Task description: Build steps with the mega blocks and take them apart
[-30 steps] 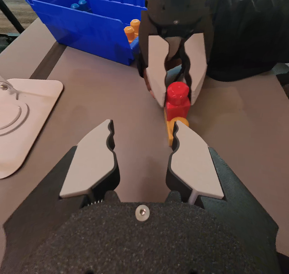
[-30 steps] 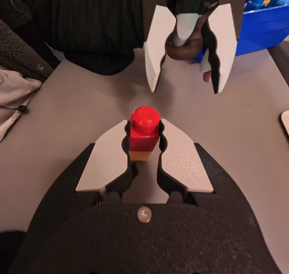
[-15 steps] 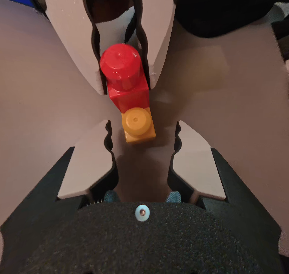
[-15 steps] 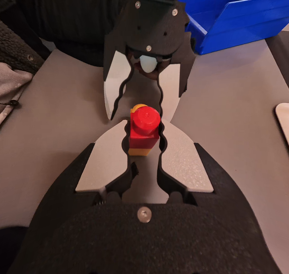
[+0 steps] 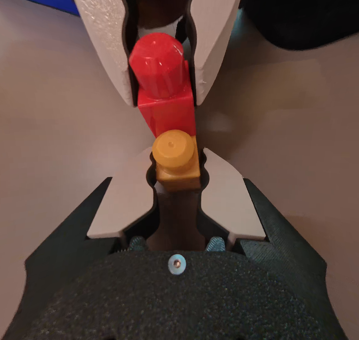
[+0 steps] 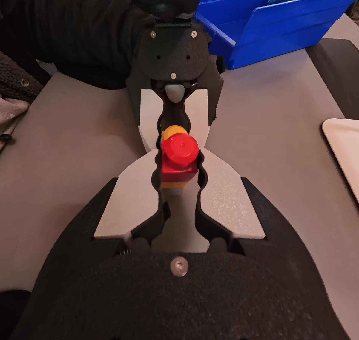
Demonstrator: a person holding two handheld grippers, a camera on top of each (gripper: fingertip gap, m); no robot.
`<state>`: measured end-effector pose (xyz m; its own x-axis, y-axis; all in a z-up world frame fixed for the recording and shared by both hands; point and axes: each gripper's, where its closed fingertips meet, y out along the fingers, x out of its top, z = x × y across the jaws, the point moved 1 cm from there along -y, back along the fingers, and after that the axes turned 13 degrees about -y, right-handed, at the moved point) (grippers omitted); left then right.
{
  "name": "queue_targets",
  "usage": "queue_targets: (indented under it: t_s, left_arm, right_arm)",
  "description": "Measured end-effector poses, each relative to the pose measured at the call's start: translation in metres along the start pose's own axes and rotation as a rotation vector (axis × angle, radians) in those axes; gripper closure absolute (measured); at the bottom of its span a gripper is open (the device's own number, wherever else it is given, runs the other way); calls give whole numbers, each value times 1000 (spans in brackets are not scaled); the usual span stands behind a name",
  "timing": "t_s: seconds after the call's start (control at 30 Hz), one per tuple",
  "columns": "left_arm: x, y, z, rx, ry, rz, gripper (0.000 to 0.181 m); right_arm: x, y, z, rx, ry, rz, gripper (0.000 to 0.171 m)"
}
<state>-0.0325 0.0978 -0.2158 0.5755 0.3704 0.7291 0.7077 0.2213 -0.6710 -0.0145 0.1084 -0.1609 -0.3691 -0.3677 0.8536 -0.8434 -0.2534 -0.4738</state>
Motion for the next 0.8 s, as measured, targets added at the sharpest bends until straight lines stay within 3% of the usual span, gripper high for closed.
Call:
queue_targets:
  t_s: [0.27,0.8]
  left_arm:
    - [59,-62,-5,-121,-76,-395,143]
    - [79,-83,-11,-162,-92,-546,147]
  right_arm:
    - [17,-7,-8,-42,14,-95,137]
    - [25,0,-8,-58,-15,-106,137]
